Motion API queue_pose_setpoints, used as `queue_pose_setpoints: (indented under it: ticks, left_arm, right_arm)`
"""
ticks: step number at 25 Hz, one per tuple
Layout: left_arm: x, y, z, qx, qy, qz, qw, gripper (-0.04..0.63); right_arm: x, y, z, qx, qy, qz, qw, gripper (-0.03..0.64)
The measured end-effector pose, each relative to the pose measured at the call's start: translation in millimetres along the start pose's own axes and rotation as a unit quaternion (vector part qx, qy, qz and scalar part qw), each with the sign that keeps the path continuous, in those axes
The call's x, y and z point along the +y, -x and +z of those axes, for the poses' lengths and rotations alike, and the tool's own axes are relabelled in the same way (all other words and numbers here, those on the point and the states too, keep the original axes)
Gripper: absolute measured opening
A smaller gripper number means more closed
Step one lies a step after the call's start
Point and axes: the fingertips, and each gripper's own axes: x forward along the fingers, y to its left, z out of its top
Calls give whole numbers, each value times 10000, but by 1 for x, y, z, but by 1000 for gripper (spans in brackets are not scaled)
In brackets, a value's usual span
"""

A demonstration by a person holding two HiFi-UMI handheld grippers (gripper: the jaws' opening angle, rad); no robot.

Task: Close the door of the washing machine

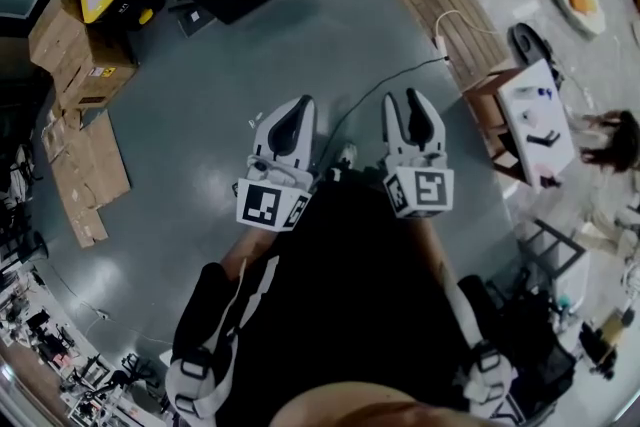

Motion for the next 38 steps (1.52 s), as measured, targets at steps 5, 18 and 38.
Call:
queue_pose_setpoints:
  ticks: [5,18,38]
  left_arm:
    - [-17,-7,-11,115,-9,50,9999,6]
    - [35,-109,-24,223,149,-319,9991,6]
    - [174,-305,-2,435,454,-927,9937,5]
  right_arm:
    - [-17,-3,-4,27,11,118,9999,127]
    - [-54,-90,-9,148,-91,-133,9998,127]
    - [-114,-318,18,561,-59,-561,9968,127]
